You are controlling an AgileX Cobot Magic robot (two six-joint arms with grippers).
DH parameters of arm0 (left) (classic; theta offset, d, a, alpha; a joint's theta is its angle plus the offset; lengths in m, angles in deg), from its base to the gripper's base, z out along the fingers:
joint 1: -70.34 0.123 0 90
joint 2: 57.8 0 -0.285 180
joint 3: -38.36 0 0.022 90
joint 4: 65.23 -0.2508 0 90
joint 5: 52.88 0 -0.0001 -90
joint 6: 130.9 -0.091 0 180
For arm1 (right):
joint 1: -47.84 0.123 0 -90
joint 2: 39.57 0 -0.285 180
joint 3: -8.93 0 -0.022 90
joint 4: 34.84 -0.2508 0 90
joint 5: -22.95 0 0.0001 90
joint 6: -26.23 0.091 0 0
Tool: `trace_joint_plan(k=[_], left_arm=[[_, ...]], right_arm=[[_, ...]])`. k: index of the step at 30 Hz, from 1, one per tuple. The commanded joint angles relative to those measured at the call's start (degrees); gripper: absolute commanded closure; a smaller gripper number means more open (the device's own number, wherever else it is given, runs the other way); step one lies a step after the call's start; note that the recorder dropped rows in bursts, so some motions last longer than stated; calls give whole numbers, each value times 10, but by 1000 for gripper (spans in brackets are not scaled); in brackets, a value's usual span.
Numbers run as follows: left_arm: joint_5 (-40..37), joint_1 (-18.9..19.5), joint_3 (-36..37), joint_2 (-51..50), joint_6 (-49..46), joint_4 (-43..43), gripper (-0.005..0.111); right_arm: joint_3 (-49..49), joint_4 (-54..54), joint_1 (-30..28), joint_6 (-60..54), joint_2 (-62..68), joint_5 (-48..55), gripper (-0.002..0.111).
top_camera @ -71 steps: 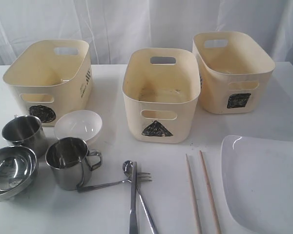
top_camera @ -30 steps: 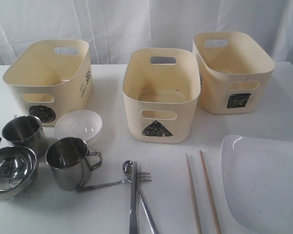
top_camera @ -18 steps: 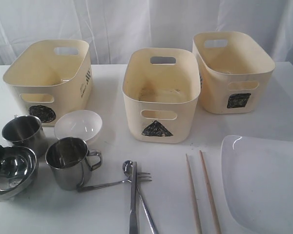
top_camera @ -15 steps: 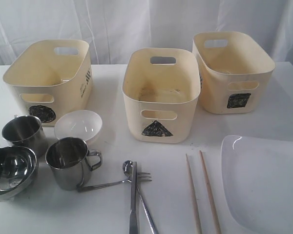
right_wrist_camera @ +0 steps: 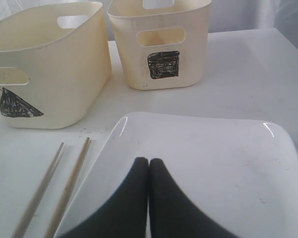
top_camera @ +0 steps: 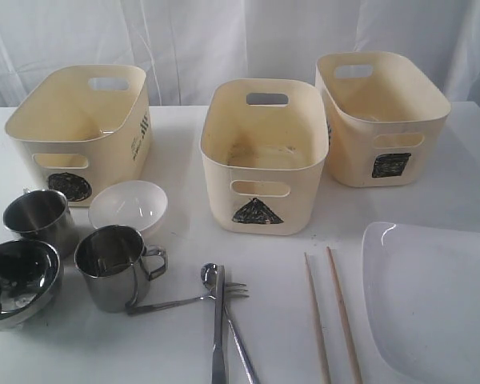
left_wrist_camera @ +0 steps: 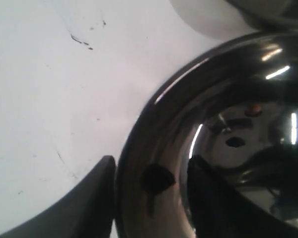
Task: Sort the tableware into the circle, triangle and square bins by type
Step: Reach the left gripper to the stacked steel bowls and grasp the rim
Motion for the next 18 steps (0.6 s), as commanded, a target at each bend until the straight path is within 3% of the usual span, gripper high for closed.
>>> trace_joint_plan(k=[1,9,18], left_arm=[[-6,2,5,-15,0,0,73],[-41,2,-4,16,0,-3,106],[-88,2,-6,126,1,-4,107]], right_arm=[[1,1,-2,0,-2,-3,108],[1,1,-2,0,-2,-3,108],[1,1,-2,0,-2,-3,108]])
